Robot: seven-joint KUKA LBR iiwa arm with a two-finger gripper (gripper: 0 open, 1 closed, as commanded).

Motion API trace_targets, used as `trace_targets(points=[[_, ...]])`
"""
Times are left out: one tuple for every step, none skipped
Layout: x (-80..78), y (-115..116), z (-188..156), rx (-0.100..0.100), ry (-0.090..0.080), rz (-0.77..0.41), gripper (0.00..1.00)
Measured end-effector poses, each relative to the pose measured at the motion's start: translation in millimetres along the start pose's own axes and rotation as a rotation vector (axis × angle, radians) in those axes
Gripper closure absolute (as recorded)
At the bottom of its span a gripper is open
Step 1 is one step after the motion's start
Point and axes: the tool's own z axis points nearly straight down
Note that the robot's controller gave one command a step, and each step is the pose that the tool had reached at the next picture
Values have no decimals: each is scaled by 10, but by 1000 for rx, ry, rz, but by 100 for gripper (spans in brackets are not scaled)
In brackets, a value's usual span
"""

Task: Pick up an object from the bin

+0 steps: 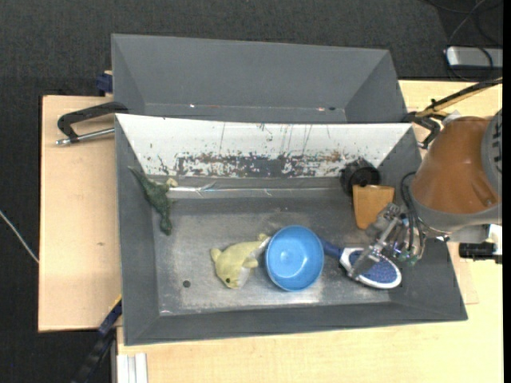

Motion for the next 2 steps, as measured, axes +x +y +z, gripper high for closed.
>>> trace_targets(points=[[53,41,296,1,2,238,0],[229,153,296,2,-1,413,0]])
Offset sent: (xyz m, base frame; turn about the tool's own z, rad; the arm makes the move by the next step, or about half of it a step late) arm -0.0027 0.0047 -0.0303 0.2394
